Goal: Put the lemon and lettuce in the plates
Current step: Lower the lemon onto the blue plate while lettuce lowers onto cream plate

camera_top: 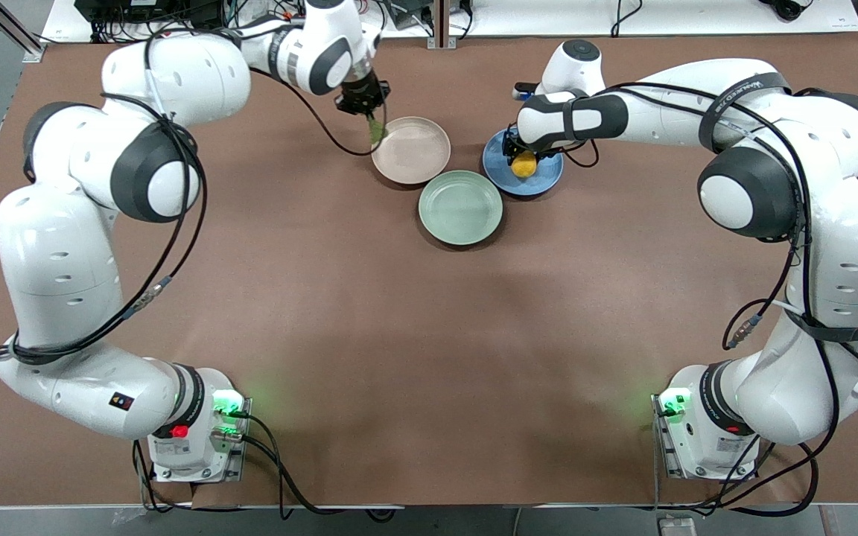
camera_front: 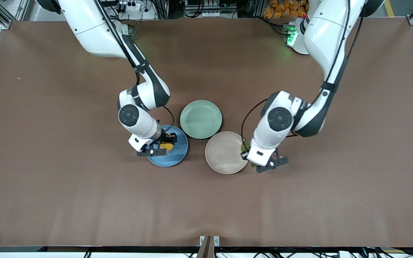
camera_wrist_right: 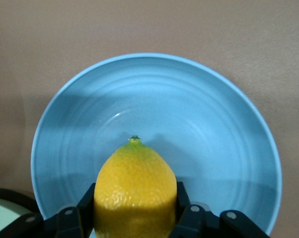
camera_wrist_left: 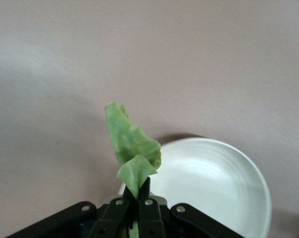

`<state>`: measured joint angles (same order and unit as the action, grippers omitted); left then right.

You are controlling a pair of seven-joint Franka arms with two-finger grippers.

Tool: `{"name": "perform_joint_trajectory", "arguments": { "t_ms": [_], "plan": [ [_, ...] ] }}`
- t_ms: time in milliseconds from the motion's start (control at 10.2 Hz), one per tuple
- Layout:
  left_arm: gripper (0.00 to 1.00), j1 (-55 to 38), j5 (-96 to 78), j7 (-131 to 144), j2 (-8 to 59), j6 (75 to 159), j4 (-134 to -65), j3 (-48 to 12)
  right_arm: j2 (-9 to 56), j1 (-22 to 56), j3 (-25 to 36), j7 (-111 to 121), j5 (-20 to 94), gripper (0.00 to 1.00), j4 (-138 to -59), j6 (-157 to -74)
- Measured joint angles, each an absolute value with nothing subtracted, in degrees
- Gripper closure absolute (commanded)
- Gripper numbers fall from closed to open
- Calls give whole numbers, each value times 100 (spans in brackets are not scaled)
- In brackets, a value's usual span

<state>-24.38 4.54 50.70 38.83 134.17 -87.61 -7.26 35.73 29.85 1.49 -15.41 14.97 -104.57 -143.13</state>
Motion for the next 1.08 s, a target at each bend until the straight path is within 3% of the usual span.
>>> {"name": "perform_joint_trajectory", "arguments": {
  "t_ms": [98,196,295,393,589,1080],
  "plan": [
    [100,-2583,417,5132,3921,13495,-8749,-725,3575,2985,156,-1541,1497,27,-10441,-14313],
    [100,-2716,410,5209,3959,13540,-8741,-725,3581,2984,164,-1542,1497,0,-10436,-14313],
    [76,-2837,407,5267,3986,13572,-8737,-725,3583,2984,170,-1544,1497,0,-10430,-14314],
    [1,-2953,406,5308,4025,13585,-8733,-725,3584,2982,185,-1545,1497,0,-10401,-14317],
    [0,-3112,407,5315,4082,13591,-8730,-718,3556,2959,236,-1546,1501,0,-10232,-14234],
    [0,-3199,410,5315,4102,13558,-8795,-497,3055,2629,510,-1551,1522,0,-9480,-12557]
  ]
}}
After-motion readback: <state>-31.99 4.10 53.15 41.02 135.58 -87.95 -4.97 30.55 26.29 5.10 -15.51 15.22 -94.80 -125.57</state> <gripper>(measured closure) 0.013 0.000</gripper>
